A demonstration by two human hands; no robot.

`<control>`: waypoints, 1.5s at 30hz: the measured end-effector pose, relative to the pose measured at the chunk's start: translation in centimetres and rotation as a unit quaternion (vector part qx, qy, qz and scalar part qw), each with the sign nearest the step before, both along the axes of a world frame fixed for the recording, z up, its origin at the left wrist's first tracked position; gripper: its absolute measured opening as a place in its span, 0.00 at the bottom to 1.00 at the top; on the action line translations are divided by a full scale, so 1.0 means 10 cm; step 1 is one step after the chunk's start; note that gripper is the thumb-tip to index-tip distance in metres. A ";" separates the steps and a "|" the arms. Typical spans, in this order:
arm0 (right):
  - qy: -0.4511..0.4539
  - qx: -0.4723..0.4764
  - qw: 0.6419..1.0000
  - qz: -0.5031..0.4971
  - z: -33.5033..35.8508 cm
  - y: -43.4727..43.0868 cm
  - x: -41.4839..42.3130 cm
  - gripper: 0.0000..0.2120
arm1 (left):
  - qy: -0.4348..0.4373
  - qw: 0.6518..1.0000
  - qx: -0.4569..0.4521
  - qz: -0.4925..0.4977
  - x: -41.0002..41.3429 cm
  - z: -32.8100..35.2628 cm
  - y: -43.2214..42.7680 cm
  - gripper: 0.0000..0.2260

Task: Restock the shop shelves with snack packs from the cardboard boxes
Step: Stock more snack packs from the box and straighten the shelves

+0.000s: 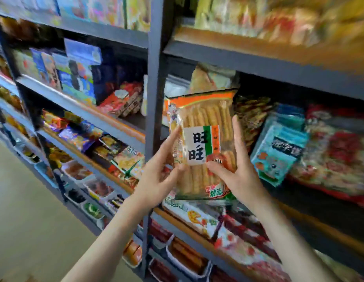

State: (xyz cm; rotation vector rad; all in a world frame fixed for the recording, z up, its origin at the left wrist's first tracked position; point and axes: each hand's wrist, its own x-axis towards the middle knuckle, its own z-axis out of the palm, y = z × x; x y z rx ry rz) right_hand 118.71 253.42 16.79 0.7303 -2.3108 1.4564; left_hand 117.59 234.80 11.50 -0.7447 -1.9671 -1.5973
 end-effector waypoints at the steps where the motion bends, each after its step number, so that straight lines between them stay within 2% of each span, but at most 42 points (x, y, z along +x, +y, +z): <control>1: -0.010 -0.015 1.000 -0.015 0.05 0.20 0.06 0.42 | 0.009 0.999 -0.004 -0.035 -0.02 0.06 0.15 0.27; 4: -0.051 -0.052 0.995 -0.068 0.14 0.73 0.29 0.43 | 0.007 0.992 -0.031 -0.125 -0.10 0.21 0.64 0.26; 7: -0.080 -0.080 0.984 -0.139 0.17 1.18 0.53 0.41 | 0.031 0.982 -0.071 -0.173 -0.17 0.31 1.13 0.26; 15: -0.084 -0.183 0.944 -0.261 0.01 1.90 1.10 0.41 | 0.021 0.938 -0.113 -0.327 -0.17 0.33 2.12 0.26; 25: -0.070 -0.219 0.923 -0.308 -0.09 2.61 1.59 0.42 | 0.010 0.915 -0.137 -0.379 0.19 0.33 2.93 0.26; 33: -0.067 -0.202 0.935 -0.285 -0.05 3.32 1.88 0.41 | -0.001 0.931 -0.123 -0.344 0.64 0.36 3.58 0.27; 36: -0.036 -0.194 0.936 -0.291 -0.04 3.71 2.05 0.41 | 0.037 0.940 -0.137 -0.311 0.82 0.38 3.96 0.27; 39: 0.016 -0.230 0.918 -0.323 -0.01 4.17 2.18 0.41 | 0.086 0.961 -0.153 -0.215 0.95 0.46 4.33 0.27; 41: 0.031 -0.213 0.910 -0.354 -0.01 4.50 2.14 0.41 | 0.116 0.966 -0.199 -0.119 0.92 0.49 4.56 0.28; 43: 0.034 -0.129 0.912 -0.388 -0.02 4.78 2.01 0.43 | 0.185 0.945 -0.270 -0.014 0.80 0.46 4.78 0.30; 45: 0.038 -0.045 0.910 -0.410 -0.03 4.99 1.82 0.45 | 0.238 0.900 -0.362 0.052 0.61 0.39 4.94 0.34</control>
